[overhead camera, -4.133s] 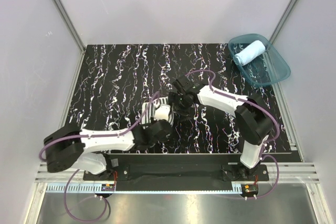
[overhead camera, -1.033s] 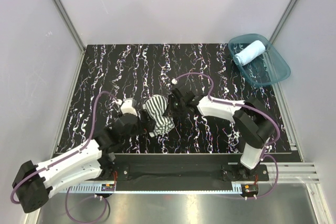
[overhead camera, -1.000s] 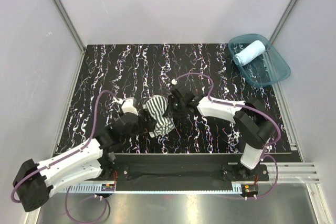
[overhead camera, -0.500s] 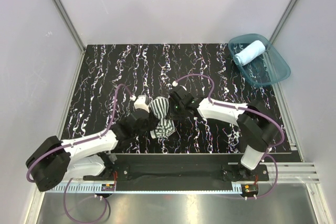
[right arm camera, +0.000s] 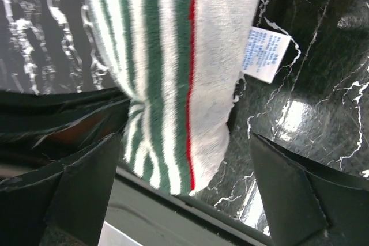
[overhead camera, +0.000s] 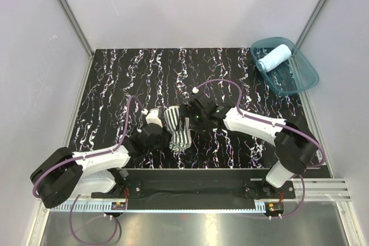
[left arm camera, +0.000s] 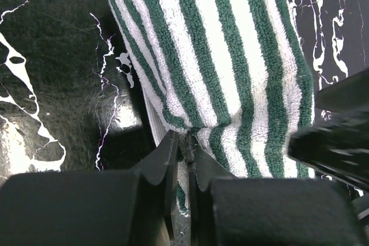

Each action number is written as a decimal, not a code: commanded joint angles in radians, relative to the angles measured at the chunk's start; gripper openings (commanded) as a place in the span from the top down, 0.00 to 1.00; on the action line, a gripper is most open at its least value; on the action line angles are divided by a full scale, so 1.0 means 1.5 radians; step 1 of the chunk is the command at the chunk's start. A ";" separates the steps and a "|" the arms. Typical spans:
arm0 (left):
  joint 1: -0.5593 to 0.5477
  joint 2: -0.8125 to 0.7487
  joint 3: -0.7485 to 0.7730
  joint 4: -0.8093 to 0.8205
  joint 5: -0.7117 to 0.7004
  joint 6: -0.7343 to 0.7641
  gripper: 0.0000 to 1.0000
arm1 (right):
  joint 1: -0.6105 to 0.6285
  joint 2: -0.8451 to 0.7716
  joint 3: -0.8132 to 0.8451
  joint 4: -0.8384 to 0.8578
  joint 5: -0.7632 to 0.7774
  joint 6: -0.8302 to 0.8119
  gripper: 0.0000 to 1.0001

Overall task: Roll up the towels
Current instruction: Roll the towel, then place the rolled towel into the container

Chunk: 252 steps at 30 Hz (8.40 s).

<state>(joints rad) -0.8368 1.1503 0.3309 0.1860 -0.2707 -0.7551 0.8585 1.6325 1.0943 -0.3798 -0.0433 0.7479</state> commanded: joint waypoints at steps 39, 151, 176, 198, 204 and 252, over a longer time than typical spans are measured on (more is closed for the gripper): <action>0.016 -0.138 0.065 -0.128 -0.004 0.062 0.16 | -0.058 0.127 -0.157 0.427 -0.228 0.113 0.84; 0.023 -0.422 0.304 -0.633 -0.185 0.200 0.01 | -0.897 0.267 0.426 -0.249 -0.085 -0.165 0.00; 0.023 -0.417 0.304 -0.636 -0.194 0.197 0.01 | -0.877 0.002 0.342 -0.156 -0.284 -0.189 0.00; 0.023 -0.533 0.248 -0.539 -0.235 0.228 0.01 | -0.450 -0.459 -0.036 0.051 -0.196 -0.211 0.00; 0.024 -0.533 0.160 -0.359 -0.320 0.320 0.01 | -0.171 -0.454 -0.035 0.013 0.096 -0.261 0.00; 0.487 0.124 -0.116 0.669 -0.053 0.527 0.01 | -0.337 -0.460 -0.268 0.160 0.312 -0.275 0.00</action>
<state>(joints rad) -0.1249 1.3418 0.1268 1.0927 -0.4217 0.0456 0.4271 0.9279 0.7105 -0.2115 0.4831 0.3027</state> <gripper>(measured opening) 0.984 0.994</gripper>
